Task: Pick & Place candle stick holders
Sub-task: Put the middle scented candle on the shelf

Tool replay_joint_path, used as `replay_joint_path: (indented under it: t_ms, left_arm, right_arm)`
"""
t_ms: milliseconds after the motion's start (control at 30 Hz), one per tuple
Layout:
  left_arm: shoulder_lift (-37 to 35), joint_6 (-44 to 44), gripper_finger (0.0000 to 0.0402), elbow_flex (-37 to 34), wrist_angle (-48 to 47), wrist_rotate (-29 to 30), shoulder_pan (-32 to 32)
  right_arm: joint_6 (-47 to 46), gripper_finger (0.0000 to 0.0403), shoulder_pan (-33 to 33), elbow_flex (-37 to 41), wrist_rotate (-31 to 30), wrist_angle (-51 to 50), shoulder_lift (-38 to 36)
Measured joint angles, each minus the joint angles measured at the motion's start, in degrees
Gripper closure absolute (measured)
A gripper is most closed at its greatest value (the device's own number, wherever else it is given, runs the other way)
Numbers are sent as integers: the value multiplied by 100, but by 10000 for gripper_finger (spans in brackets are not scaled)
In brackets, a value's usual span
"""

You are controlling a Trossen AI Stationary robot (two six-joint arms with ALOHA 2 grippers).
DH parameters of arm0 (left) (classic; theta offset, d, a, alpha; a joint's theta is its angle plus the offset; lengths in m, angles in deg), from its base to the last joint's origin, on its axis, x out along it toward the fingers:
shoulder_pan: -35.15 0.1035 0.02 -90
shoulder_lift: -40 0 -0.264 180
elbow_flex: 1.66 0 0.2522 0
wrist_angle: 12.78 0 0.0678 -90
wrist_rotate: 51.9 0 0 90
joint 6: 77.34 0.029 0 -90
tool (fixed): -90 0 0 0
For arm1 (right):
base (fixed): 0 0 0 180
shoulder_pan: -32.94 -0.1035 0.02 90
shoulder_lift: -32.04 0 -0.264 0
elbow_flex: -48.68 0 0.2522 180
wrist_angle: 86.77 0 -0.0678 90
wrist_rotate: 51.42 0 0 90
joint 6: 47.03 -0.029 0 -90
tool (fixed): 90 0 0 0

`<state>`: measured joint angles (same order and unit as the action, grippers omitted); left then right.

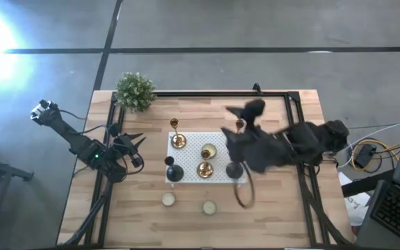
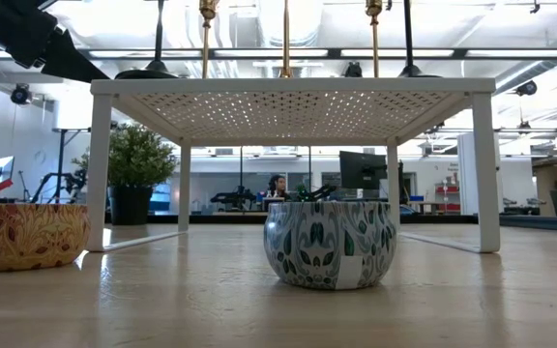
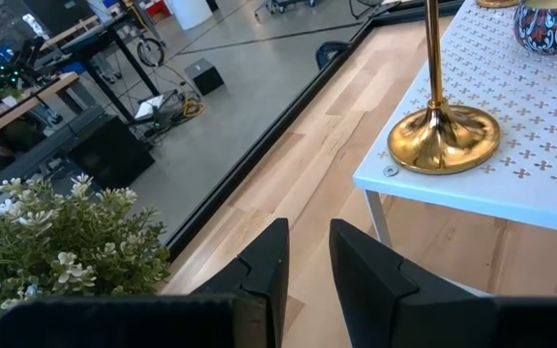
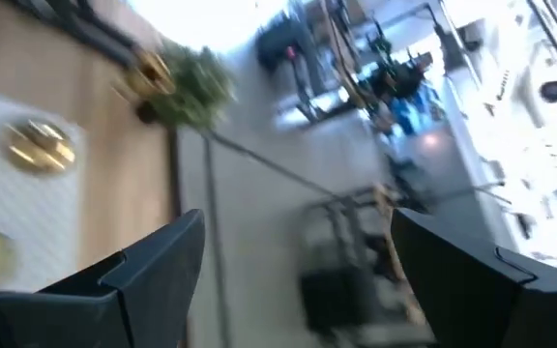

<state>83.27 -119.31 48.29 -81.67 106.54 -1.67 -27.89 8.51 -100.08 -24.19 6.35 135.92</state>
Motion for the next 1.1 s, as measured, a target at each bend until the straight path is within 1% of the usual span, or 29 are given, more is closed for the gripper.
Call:
replay_joint_path:
  t_ms: [100,167,200,300,433,467,500,600,700,767,900,1000,1100]
  left_arm:
    - [-2,2,319,0,0,0,0]
    - [-1,1,319,0,1,0,0]
    - [-2,1,319,0,1,0,0]
    - [0,0,319,0,0,0,0]
    - [-1,-12,319,0,2,-1,0]
    - [0,-26,319,0,2,-2,0]
    - [-2,-34,319,0,2,-2,0]
    - [0,-42,319,0,5,-2,0]
    - [0,-42,319,0,9,-17,0]
    - [0,-33,319,0,9,-44,1]
    - [0,-26,319,0,9,-43,0]
    - [0,-24,319,0,7,-44,0]
    - [0,90,319,0,7,-42,0]
  right_arm:
    - [-749,78,-516,0,39,2,-30]
    - [-1368,78,-840,0,305,2,-24]
    - [-1655,78,-1007,0,552,4,-22]
    - [-2412,81,-1404,0,1685,16,14]
    - [-3437,94,-1715,22,3412,-4,145]
    - [-3678,99,-1744,26,3759,-17,205]
    - [-3922,103,-1767,28,3968,-25,274]
    - [-4794,116,-1769,59,4187,-275,496]
    - [-5687,126,-1688,64,4256,-737,766]
    - [-6073,132,-1626,66,4482,-941,959]
    - [-6289,142,-1506,66,4701,-1008,1362]
    - [-6462,151,-1343,66,5082,-1052,1625]
    - [-6500,160,-1211,68,5220,-1066,1835]
